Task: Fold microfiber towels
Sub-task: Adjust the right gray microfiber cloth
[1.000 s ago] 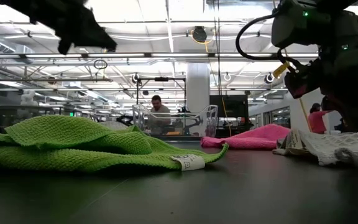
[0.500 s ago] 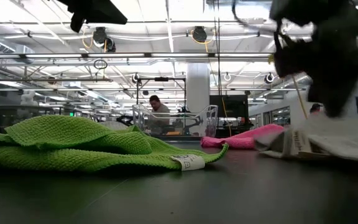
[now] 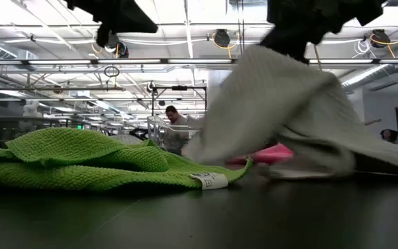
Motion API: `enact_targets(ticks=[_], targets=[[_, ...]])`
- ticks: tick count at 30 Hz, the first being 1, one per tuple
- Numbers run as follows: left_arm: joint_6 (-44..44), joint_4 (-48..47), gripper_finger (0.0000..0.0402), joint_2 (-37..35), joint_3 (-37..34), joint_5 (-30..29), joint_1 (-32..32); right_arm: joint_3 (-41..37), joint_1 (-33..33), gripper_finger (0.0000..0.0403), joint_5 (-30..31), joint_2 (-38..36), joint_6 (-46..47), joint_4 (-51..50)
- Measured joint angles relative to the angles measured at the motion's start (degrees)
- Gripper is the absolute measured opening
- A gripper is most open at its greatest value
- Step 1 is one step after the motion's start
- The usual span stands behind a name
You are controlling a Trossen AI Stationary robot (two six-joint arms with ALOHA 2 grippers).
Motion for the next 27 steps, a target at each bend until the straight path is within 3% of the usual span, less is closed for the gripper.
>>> enact_targets(ticks=[6,15,27], targets=[[-2.09,5.29,0.0014,5.21,-0.04,4.54,1.63,0.02,-1.76,0.0,0.09,-1.93,-3.65,10.31],[-3.0,7.9,0.0035,7.14,-0.07,7.51,3.06,0.0,-2.39,0.0,4.56,-2.82,-4.32,3.67],[1.3,11.23,0.001,6.3,-0.09,7.09,3.3,-0.09,-2.28,0.0,2.67,14.42,-3.82,13.17]])
